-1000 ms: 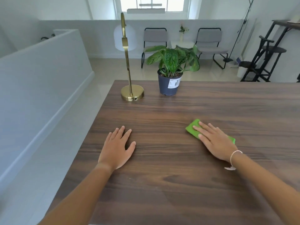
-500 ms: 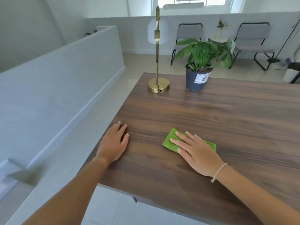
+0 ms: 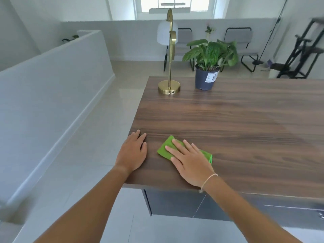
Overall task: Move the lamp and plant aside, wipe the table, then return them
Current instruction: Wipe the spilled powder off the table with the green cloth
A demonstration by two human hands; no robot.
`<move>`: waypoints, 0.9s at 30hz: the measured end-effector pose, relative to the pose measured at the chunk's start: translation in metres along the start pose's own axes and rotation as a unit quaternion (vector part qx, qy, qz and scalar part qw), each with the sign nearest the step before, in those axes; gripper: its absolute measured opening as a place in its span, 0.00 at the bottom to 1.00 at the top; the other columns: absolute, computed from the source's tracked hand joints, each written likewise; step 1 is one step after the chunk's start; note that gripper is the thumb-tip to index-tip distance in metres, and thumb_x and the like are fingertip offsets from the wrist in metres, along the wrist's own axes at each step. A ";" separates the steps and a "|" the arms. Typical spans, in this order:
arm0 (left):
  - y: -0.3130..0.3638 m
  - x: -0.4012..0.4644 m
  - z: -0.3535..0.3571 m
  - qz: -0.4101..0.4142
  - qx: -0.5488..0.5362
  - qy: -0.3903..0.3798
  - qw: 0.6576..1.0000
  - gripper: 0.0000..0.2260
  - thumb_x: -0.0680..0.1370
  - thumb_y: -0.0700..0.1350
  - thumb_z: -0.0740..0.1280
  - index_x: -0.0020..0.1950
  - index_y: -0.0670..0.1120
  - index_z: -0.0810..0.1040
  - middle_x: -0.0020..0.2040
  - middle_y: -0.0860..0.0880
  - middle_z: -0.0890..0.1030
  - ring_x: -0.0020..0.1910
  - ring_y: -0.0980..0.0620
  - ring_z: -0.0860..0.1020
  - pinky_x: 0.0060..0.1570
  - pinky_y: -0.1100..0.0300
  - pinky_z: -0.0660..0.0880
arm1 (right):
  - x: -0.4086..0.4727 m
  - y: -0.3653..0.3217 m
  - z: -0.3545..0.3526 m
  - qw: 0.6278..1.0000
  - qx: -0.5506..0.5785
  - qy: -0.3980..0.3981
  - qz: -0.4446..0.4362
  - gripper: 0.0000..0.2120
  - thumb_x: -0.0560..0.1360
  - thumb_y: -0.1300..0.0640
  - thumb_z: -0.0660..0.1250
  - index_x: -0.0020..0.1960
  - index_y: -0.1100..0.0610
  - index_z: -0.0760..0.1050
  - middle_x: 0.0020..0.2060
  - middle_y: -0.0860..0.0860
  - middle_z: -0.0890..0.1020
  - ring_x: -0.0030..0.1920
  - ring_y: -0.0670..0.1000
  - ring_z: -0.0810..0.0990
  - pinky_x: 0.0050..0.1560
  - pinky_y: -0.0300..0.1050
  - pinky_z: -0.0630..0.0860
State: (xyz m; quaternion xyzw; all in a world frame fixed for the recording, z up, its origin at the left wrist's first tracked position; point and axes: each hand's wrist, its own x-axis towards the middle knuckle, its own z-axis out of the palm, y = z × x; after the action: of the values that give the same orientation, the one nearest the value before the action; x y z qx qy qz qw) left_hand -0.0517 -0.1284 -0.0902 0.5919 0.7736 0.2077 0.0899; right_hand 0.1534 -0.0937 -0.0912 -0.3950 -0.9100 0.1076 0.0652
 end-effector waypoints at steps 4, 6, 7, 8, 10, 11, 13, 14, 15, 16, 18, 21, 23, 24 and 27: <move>-0.023 -0.014 -0.007 0.050 -0.029 -0.030 0.998 0.20 0.81 0.46 0.53 0.73 0.46 0.63 0.76 0.48 0.60 0.76 0.49 0.56 0.73 0.59 0.51 | -0.041 0.032 -0.010 0.998 -0.011 -0.014 0.067 0.30 0.72 0.34 0.33 0.72 0.38 0.51 0.76 0.42 0.52 0.76 0.51 0.50 0.74 0.48 0.48; -0.029 -0.022 -0.008 0.047 -0.050 -0.035 0.997 0.20 0.81 0.46 0.52 0.74 0.47 0.61 0.77 0.50 0.58 0.76 0.51 0.53 0.73 0.60 0.50 | -0.037 0.056 -0.017 0.987 -0.019 -0.007 0.160 0.23 0.78 0.41 0.42 0.72 0.39 0.51 0.76 0.43 0.52 0.76 0.53 0.52 0.74 0.51 0.50; -0.031 -0.026 -0.008 0.045 -0.056 -0.033 0.997 0.20 0.81 0.46 0.51 0.74 0.47 0.61 0.77 0.50 0.57 0.76 0.52 0.52 0.72 0.61 0.50 | -0.029 0.061 -0.019 0.979 -0.026 0.002 0.203 0.22 0.79 0.45 0.45 0.73 0.40 0.52 0.76 0.45 0.53 0.76 0.54 0.52 0.74 0.52 0.50; -0.032 -0.030 -0.008 0.042 -0.063 -0.033 0.997 0.20 0.81 0.46 0.51 0.74 0.47 0.60 0.77 0.51 0.56 0.76 0.53 0.52 0.72 0.62 0.49 | -0.017 0.062 -0.019 0.971 -0.033 0.014 0.237 0.22 0.80 0.47 0.47 0.73 0.41 0.52 0.76 0.46 0.53 0.76 0.55 0.53 0.74 0.53 0.51; -0.034 -0.036 -0.008 0.039 -0.084 -0.033 0.995 0.20 0.81 0.46 0.51 0.74 0.47 0.59 0.77 0.51 0.55 0.77 0.53 0.51 0.71 0.64 0.48 | 0.015 0.047 -0.013 0.962 -0.038 0.029 0.269 0.22 0.80 0.47 0.46 0.73 0.42 0.53 0.76 0.47 0.54 0.75 0.57 0.54 0.74 0.55 0.51; -0.036 -0.038 -0.009 0.034 -0.098 -0.033 0.994 0.20 0.81 0.45 0.51 0.74 0.46 0.59 0.77 0.50 0.55 0.76 0.53 0.52 0.71 0.64 0.48 | 0.031 0.032 -0.008 0.963 -0.037 0.028 0.264 0.22 0.80 0.47 0.46 0.73 0.42 0.53 0.76 0.47 0.54 0.75 0.58 0.54 0.74 0.55 0.51; -0.041 -0.040 -0.010 0.012 -0.129 -0.026 0.991 0.20 0.81 0.45 0.51 0.74 0.47 0.59 0.77 0.51 0.55 0.76 0.53 0.55 0.70 0.64 0.51 | 0.053 -0.009 0.005 0.976 -0.042 0.016 0.211 0.22 0.80 0.47 0.46 0.74 0.42 0.52 0.76 0.47 0.54 0.75 0.58 0.53 0.74 0.55 0.52; -0.044 -0.042 -0.011 -0.004 -0.145 -0.023 0.989 0.21 0.81 0.45 0.51 0.74 0.46 0.59 0.77 0.51 0.56 0.75 0.53 0.56 0.70 0.63 0.52 | 0.055 -0.032 0.012 0.984 -0.046 0.004 0.170 0.22 0.80 0.46 0.45 0.74 0.43 0.51 0.76 0.47 0.53 0.75 0.58 0.53 0.74 0.55 0.51; -0.047 -0.044 -0.012 -0.019 -0.159 -0.022 0.987 0.21 0.81 0.45 0.51 0.74 0.46 0.59 0.77 0.50 0.57 0.75 0.52 0.57 0.70 0.62 0.53 | 0.050 -0.051 0.016 0.991 -0.046 -0.011 0.128 0.23 0.79 0.44 0.43 0.74 0.43 0.51 0.77 0.47 0.52 0.76 0.57 0.51 0.74 0.54 0.50; -0.049 -0.045 -0.012 -0.032 -0.173 -0.023 0.984 0.21 0.81 0.44 0.50 0.74 0.46 0.59 0.76 0.50 0.59 0.75 0.51 0.58 0.71 0.61 0.54 | 0.039 -0.065 0.018 0.995 -0.044 -0.022 0.088 0.25 0.77 0.41 0.39 0.74 0.42 0.50 0.76 0.46 0.52 0.76 0.56 0.50 0.74 0.53 0.48; -0.056 -0.048 -0.013 -0.044 -0.203 -0.023 0.978 0.20 0.80 0.44 0.50 0.73 0.47 0.62 0.73 0.49 0.66 0.72 0.49 0.64 0.71 0.56 0.60 | 0.006 -0.078 0.016 0.999 -0.034 -0.027 0.030 0.32 0.71 0.34 0.32 0.73 0.40 0.49 0.76 0.43 0.50 0.76 0.52 0.48 0.74 0.48 0.45; -0.058 -0.051 -0.017 -0.040 -0.207 -0.039 0.977 0.20 0.80 0.46 0.51 0.72 0.49 0.63 0.72 0.50 0.68 0.70 0.49 0.66 0.70 0.51 0.64 | -0.024 -0.057 0.008 0.999 -0.008 -0.034 0.035 0.33 0.69 0.34 0.30 0.72 0.37 0.50 0.75 0.40 0.50 0.76 0.48 0.47 0.74 0.44 0.43; -0.057 -0.051 -0.020 -0.035 -0.187 -0.044 0.981 0.20 0.80 0.46 0.51 0.73 0.47 0.61 0.73 0.50 0.66 0.71 0.50 0.65 0.71 0.53 0.62 | -0.015 -0.034 0.001 0.996 0.004 -0.034 0.084 0.24 0.77 0.40 0.40 0.72 0.38 0.52 0.76 0.41 0.51 0.76 0.50 0.49 0.74 0.47 0.45; -0.057 -0.050 -0.021 -0.034 -0.177 -0.043 0.983 0.20 0.81 0.46 0.51 0.73 0.47 0.61 0.73 0.50 0.66 0.71 0.49 0.65 0.70 0.54 0.62 | -0.003 -0.024 -0.001 0.993 0.006 -0.026 0.116 0.21 0.79 0.44 0.44 0.72 0.39 0.53 0.76 0.42 0.52 0.76 0.52 0.50 0.74 0.49 0.46; -0.054 -0.047 -0.020 -0.036 -0.160 -0.023 0.986 0.20 0.80 0.47 0.51 0.73 0.47 0.61 0.72 0.49 0.67 0.69 0.49 0.67 0.69 0.53 0.65 | 0.043 -0.008 -0.002 0.982 -0.009 -0.016 0.187 0.21 0.80 0.47 0.45 0.73 0.41 0.52 0.77 0.45 0.51 0.76 0.56 0.50 0.74 0.54 0.47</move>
State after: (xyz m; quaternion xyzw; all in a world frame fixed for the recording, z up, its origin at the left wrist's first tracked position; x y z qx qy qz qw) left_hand -0.0933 -0.1890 -0.1004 0.5459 0.7493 0.3117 0.2082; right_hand 0.1184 -0.0671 -0.0854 -0.5569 -0.8221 0.1158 0.0254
